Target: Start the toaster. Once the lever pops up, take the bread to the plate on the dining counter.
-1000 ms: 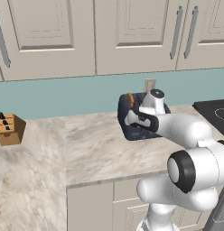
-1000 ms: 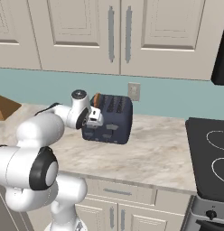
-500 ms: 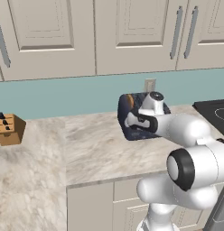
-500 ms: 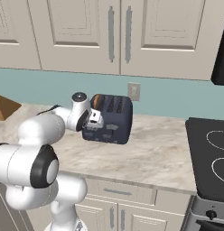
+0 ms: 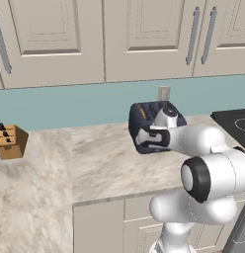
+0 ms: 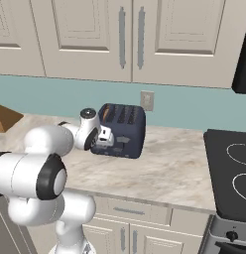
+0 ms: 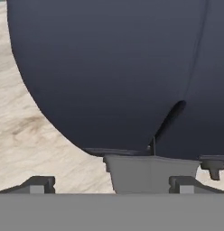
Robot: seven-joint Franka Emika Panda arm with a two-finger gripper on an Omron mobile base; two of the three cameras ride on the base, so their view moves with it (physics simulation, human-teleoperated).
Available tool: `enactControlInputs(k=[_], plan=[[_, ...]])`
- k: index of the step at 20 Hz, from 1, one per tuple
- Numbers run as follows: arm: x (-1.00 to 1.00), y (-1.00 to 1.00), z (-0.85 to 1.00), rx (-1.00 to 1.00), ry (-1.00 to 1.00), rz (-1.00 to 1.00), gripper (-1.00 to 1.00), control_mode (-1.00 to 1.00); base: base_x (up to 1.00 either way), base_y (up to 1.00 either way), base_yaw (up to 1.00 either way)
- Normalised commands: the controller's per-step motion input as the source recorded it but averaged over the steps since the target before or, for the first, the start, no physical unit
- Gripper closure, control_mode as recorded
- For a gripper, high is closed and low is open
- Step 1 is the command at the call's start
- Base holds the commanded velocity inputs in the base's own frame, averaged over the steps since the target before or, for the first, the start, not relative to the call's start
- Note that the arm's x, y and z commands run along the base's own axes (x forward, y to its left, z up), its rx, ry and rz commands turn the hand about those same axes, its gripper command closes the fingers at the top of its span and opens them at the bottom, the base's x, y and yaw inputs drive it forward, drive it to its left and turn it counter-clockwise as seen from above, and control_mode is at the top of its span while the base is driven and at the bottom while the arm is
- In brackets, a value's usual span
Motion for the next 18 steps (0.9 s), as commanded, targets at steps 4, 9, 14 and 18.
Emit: enactControlInputs(k=[4,9,14,18], plan=[[0.0,0.0,-0.3,0.0,0.0,0.0,-1.0,-1.0,0.0,0.0,0.0],[0.0,0.0,-0.27,0.0,0.0,0.0,-1.0,-1.0,0.0,0.0,0.0],[0.0,0.0,-0.16,0.0,0.0,0.0,-1.0,-1.0,0.0,0.0,0.0],[0.0,0.0,-0.01,0.0,0.0,0.0,-1.0,-1.0,0.0,0.0,0.0]])
